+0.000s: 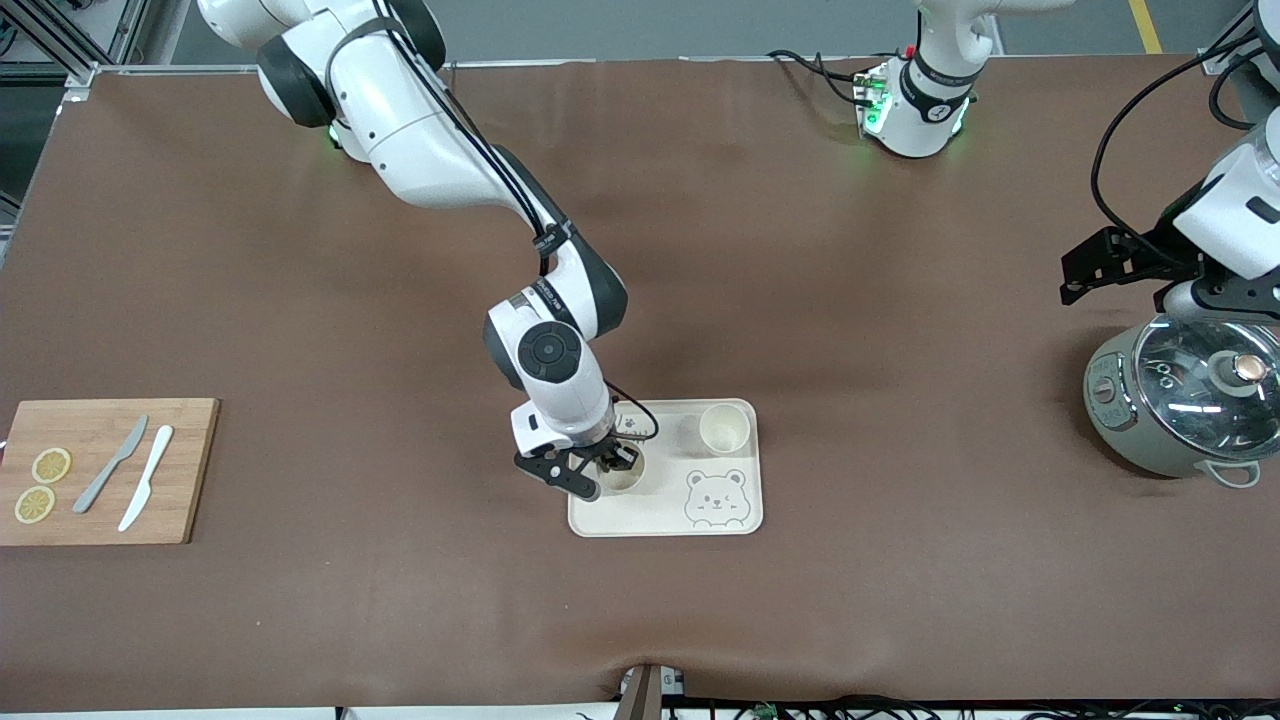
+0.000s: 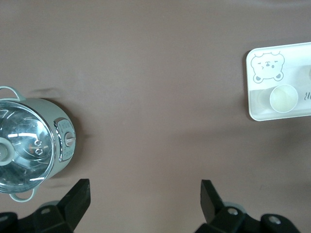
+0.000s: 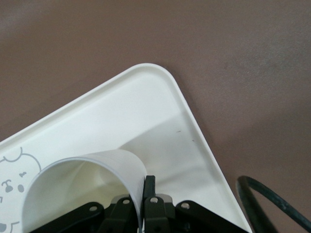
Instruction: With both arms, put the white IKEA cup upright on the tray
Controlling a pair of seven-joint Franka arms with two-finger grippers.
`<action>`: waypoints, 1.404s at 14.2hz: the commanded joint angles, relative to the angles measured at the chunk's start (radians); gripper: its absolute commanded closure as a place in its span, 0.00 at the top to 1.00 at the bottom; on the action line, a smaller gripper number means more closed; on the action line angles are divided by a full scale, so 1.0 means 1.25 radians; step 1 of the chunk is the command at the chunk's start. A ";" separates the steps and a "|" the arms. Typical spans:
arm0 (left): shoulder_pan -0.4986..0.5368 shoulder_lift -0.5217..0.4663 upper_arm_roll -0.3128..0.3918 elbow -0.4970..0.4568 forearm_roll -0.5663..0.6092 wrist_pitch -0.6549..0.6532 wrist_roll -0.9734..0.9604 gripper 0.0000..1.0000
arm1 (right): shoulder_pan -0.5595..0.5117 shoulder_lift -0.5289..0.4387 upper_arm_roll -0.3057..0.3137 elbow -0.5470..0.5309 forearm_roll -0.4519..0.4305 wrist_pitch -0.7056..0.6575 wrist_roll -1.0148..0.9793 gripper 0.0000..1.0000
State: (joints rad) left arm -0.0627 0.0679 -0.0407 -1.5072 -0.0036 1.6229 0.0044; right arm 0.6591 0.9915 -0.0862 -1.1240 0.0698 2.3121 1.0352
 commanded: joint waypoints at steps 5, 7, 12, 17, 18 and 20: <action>0.008 -0.009 0.006 -0.004 -0.018 0.027 0.016 1.00 | 0.009 0.001 -0.010 -0.003 -0.017 0.013 0.026 1.00; 0.012 -0.008 0.006 -0.004 -0.013 0.040 0.016 1.00 | 0.008 -0.004 -0.010 -0.003 -0.017 0.011 0.022 1.00; 0.007 0.000 0.002 -0.013 0.004 0.022 0.014 1.00 | -0.004 -0.121 -0.007 -0.074 -0.012 -0.039 -0.041 1.00; 0.001 0.010 -0.003 -0.015 0.057 0.003 0.032 1.00 | -0.035 -0.352 -0.005 -0.096 0.015 -0.386 -0.129 1.00; 0.001 0.008 -0.003 -0.015 0.058 0.000 0.041 1.00 | -0.046 -0.408 -0.006 -0.113 0.040 -0.442 -0.134 1.00; 0.002 0.010 -0.003 -0.015 0.059 -0.004 0.044 1.00 | -0.083 -0.546 -0.007 -0.190 0.045 -0.523 -0.203 1.00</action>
State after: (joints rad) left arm -0.0571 0.0854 -0.0429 -1.5288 0.0492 1.6339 0.0406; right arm 0.6017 0.4998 -0.1075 -1.1823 0.1019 1.6999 0.8659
